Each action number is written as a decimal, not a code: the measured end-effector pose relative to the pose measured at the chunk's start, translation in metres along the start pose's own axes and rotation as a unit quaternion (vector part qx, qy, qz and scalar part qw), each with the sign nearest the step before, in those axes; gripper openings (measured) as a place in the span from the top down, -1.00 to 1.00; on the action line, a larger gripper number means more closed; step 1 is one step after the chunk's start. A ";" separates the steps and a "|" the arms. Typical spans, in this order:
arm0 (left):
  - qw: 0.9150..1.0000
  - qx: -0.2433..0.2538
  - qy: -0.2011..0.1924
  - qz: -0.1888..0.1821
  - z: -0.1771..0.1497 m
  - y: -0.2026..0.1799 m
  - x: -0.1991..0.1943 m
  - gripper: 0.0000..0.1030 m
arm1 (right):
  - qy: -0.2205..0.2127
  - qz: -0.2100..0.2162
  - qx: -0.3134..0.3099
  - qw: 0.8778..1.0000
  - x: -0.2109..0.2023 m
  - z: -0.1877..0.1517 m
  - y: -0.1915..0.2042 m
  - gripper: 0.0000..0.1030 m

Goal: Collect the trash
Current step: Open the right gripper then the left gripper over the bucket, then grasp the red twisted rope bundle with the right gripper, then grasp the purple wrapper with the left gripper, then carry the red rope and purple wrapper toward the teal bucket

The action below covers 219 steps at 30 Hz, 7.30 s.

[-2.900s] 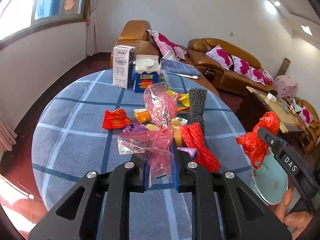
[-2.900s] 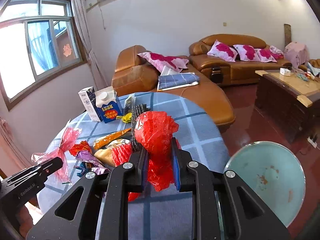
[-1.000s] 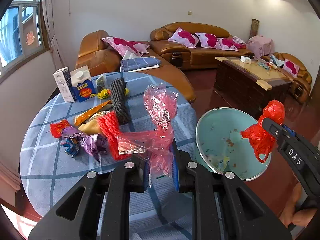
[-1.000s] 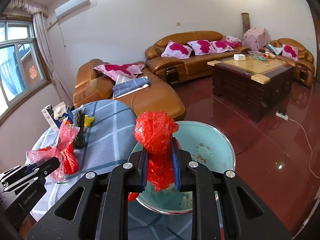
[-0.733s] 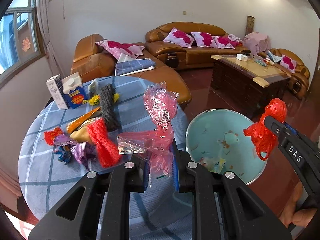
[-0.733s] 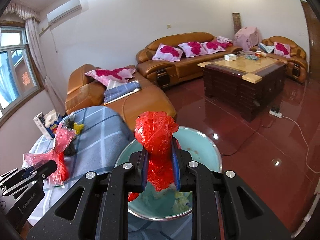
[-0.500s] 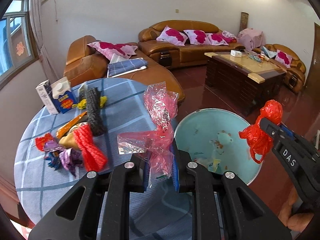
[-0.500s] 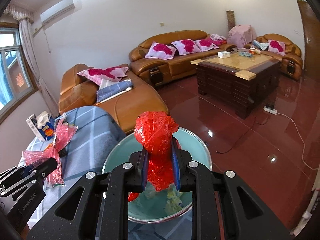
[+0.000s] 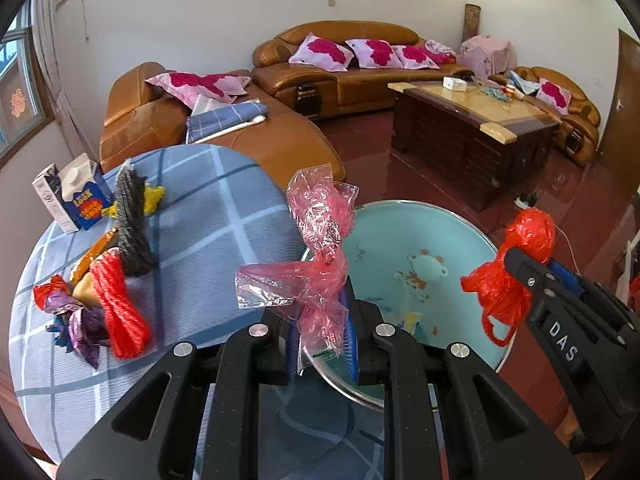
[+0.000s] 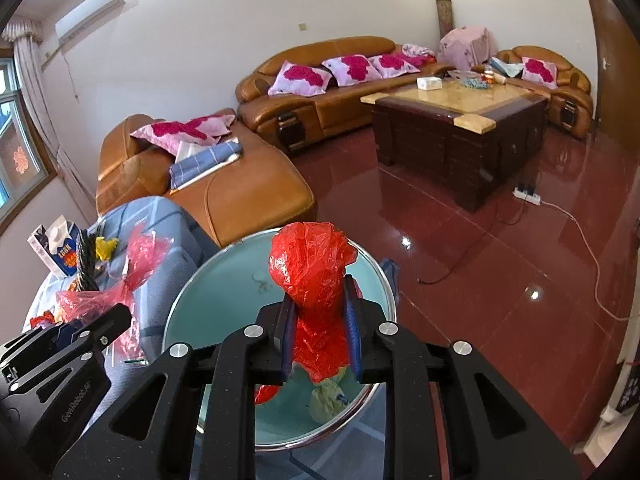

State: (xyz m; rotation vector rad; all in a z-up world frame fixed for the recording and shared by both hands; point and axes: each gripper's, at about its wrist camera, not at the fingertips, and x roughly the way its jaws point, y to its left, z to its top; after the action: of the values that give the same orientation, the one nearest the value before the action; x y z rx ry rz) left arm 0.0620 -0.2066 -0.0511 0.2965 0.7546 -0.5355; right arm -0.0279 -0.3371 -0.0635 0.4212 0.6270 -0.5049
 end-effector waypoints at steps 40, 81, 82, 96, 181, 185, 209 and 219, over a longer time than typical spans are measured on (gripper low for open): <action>0.998 -0.027 -0.013 0.047 -0.002 0.020 -0.010 -0.63 | -0.053 -0.007 0.038 0.998 -0.023 0.007 -0.010 -0.16; 0.961 -0.210 0.040 0.177 -0.114 0.285 -0.047 -0.62 | 0.048 0.171 -0.182 0.967 0.019 -0.042 0.221 0.06; 0.960 -0.212 0.041 0.176 -0.114 0.287 -0.046 -0.62 | 0.051 0.173 -0.186 0.966 0.021 -0.043 0.225 0.06; 0.957 -0.222 0.046 0.182 -0.110 0.301 -0.040 -0.62 | 0.126 0.202 -0.237 0.942 0.067 -0.063 0.269 0.55; 0.992 -0.093 -0.037 0.081 -0.053 0.137 -0.086 0.46 | -0.049 0.120 -0.088 0.988 -0.058 -0.019 0.085 0.75; 0.993 -0.078 -0.040 0.074 -0.044 0.122 -0.084 0.46 | -0.052 0.110 -0.081 0.989 -0.058 -0.018 0.075 0.75; 0.999 -0.008 -0.037 0.019 -0.003 0.044 -0.045 0.46 | -0.060 0.043 -0.030 0.997 -0.039 -0.004 0.025 0.75; 1.000 0.017 -0.020 0.000 0.005 0.017 -0.018 0.45 | -0.043 0.018 -0.019 0.999 -0.022 -0.004 0.009 0.75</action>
State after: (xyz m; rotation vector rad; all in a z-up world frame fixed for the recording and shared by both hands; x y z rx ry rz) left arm 0.0633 -0.1879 -0.0334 0.3168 0.7069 -0.5543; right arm -0.0400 -0.3210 -0.0500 0.3722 0.5447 -0.4745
